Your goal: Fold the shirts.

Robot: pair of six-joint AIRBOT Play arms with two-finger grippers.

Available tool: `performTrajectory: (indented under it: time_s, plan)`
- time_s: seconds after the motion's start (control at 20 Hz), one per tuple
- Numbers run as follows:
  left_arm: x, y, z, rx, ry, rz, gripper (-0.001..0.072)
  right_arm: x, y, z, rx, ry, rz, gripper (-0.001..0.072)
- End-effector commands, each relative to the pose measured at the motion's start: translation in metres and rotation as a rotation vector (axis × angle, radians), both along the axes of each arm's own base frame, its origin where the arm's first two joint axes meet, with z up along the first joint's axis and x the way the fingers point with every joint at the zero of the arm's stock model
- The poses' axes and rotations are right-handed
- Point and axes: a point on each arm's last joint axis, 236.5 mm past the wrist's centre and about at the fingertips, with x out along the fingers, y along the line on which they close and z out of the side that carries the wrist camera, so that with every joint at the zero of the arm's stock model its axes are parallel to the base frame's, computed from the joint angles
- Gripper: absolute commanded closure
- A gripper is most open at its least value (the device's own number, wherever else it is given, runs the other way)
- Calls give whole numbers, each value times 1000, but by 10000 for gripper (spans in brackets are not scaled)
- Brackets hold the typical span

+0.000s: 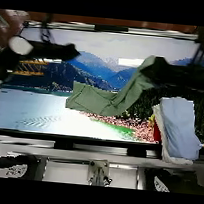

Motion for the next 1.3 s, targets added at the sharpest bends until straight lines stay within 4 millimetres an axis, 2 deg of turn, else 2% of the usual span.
performTrajectory:
  time_s: [0.0,0.05,0.15,0.2,0.3,0.45,0.65,0.7,0.75,0.8,0.9,1.0,1.05,1.15,1.2,1.25]
  plan:
    - [-23,114,82,57,-150,194,671,19,93,-38,35,-6,98,636]
    - [-36,138,102,64,-184,242,671,19,123,-55,53,14,124,636]
    - [-61,172,131,82,-232,315,670,21,175,-90,87,40,145,636]
    - [-73,183,139,97,-246,336,670,23,196,-107,112,59,137,636]
    - [-91,197,148,134,-262,357,670,25,224,-139,170,125,115,636]
    - [-96,200,146,141,-244,357,670,23,250,-175,229,202,107,635]
    - [-93,201,128,136,-204,356,670,30,257,-196,282,259,64,618]
    - [-93,201,122,134,-190,354,671,30,257,-199,278,261,65,521]
    - [-92,201,117,132,-177,354,670,28,257,-199,275,259,73,243]
    - [-92,201,112,131,-166,353,670,27,257,-197,268,249,93,122]
    - [-93,197,108,122,-150,341,671,31,242,-191,256,231,141,123]
    - [-96,194,108,118,-147,331,670,36,211,-182,247,258,188,123]
    - [-96,193,108,121,-150,325,670,37,187,-179,223,277,215,123]
    - [-96,188,108,137,-159,303,670,37,123,-188,98,341,215,123]
    - [-96,186,108,136,-160,300,670,34,83,-201,-7,402,184,122]
    - [-96,184,108,136,-160,294,670,25,34,-220,-149,484,146,121]
